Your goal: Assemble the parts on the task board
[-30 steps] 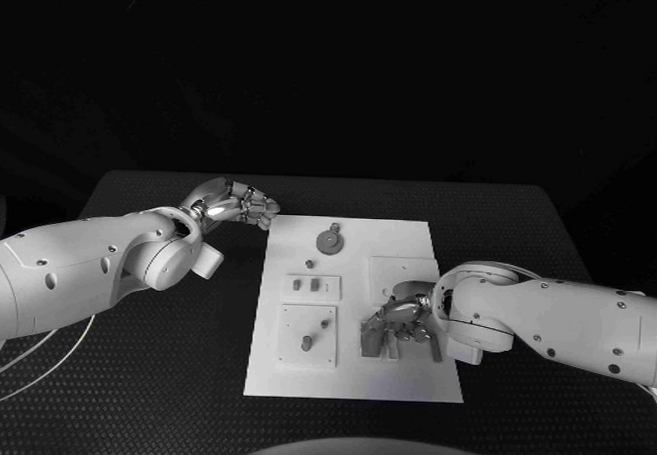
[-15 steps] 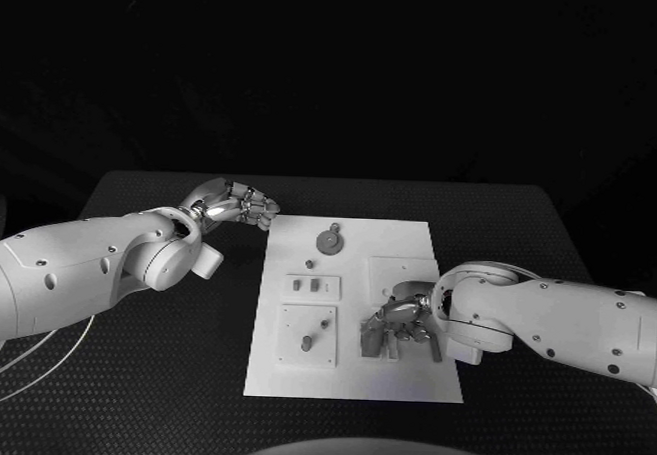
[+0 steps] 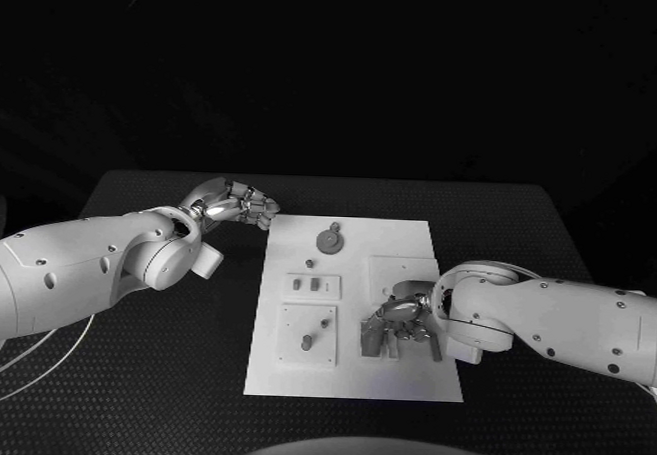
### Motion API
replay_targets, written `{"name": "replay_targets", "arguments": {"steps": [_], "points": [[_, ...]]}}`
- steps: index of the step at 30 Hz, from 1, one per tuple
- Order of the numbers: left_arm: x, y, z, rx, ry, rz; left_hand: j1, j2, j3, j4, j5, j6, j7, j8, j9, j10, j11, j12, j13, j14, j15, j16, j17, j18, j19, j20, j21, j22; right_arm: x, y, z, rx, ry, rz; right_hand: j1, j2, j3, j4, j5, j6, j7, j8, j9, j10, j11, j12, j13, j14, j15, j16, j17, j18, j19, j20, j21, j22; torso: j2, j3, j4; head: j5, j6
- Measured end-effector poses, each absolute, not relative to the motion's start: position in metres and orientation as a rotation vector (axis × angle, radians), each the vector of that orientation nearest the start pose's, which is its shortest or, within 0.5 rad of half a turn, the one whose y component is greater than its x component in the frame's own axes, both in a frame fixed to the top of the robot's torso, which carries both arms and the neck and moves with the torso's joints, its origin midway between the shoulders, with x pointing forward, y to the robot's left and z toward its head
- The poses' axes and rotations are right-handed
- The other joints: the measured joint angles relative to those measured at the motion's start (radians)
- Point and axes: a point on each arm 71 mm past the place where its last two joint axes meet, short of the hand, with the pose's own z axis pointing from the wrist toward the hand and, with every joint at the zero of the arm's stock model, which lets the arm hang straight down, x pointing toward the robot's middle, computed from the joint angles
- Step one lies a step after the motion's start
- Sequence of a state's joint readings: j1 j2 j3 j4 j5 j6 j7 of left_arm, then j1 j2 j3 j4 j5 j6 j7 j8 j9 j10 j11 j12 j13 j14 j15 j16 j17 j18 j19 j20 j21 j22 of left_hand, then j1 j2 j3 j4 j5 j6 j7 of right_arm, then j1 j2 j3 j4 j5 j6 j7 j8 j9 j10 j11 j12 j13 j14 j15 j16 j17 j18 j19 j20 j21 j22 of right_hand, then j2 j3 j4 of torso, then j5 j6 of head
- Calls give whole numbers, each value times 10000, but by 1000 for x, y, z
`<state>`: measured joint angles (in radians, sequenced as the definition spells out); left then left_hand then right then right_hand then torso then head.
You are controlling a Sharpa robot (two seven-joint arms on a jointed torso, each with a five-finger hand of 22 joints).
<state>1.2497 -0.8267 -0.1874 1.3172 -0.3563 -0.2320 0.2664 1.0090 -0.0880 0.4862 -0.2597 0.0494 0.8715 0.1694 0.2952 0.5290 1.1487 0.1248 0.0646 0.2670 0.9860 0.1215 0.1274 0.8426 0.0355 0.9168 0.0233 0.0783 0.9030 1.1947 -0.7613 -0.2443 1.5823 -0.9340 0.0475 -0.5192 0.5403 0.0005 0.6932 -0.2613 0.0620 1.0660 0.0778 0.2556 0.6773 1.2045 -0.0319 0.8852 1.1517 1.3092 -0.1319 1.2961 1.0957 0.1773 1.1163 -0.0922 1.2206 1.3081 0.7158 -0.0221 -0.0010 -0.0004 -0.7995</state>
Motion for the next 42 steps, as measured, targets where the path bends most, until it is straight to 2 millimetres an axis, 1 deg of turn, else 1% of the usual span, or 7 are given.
{"name": "replay_targets", "arguments": {"steps": [3,7,14,21,28,37,42], "points": [[510,260,-221,-7899,16971,-11828,0,0,0,0,0,0,0,0,0,0,0,0,-1,0,0,0,0,-1,0,0,0,0,419,-168,-292,1861,25308,4921,-136,136,54,-192,32,2,-3,-1,16,0,0,0,0,0,0,0,21,0,-15,16,33,-1,0,-1,3,-5,0],[511,260,-221,-7908,16981,-11815,0,0,0,0,0,0,0,0,0,0,0,0,-9,0,0,0,0,-1,0,0,0,0,419,-169,-292,1851,25296,4986,-186,185,54,-194,40,74,-53,-51,29,0,0,0,-1,0,0,0,25,0,-16,16,34,-1,0,-1,4,-5,5],[511,260,-221,-7918,16999,-11805,0,0,0,0,0,0,0,0,1,0,0,0,-9,0,0,0,0,-2,0,0,0,0,417,-170,-292,1822,25257,5105,-197,197,114,-282,40,104,-26,-141,31,0,0,0,-1,-1,0,0,31,0,-25,26,33,-2,0,-1,4,-6,8],[510,260,-221,-7930,17024,-11796,0,0,0,0,0,0,0,0,1,-37,37,0,-19,0,0,0,0,-4,0,0,0,0,416,-172,-292,1842,25200,5206,-197,197,108,-299,39,103,-27,-96,31,0,0,0,-1,-31,3,30,35,0,-35,36,33,-3,0,-1,4,1,6],[510,260,-221,-7937,17057,-11798,0,0,0,0,0,0,0,0,-7,-37,37,0,-19,0,0,0,0,-5,0,0,0,0,414,-173,-290,1859,25150,5349,-119,273,105,-302,38,102,-27,-121,26,6,-7,1,-2,-15,-25,30,54,0,-51,52,33,-3,1,-2,3,2,3],[510,261,-222,-7947,17098,-11797,0,0,0,0,0,0,0,0,-7,-37,37,0,-27,0,0,0,0,-9,0,0,0,1,414,-172,-286,1802,25087,5439,-118,273,93,-315,37,101,-28,-98,33,36,-38,1,-3,-4,-33,30,74,0,-53,53,33,-4,1,-2,0,8,3],[510,261,-222,-7956,17134,-11797,0,0,0,0,0,0,0,0,-7,-37,37,0,-27,0,0,0,-8,-52,0,0,0,0,414,-171,-283,1761,25047,5565,-117,273,92,-315,35,101,-29,-98,30,36,-38,1,-3,-2,-30,30,74,0,-53,54,33,-5,1,-2,0,7,3]]}}
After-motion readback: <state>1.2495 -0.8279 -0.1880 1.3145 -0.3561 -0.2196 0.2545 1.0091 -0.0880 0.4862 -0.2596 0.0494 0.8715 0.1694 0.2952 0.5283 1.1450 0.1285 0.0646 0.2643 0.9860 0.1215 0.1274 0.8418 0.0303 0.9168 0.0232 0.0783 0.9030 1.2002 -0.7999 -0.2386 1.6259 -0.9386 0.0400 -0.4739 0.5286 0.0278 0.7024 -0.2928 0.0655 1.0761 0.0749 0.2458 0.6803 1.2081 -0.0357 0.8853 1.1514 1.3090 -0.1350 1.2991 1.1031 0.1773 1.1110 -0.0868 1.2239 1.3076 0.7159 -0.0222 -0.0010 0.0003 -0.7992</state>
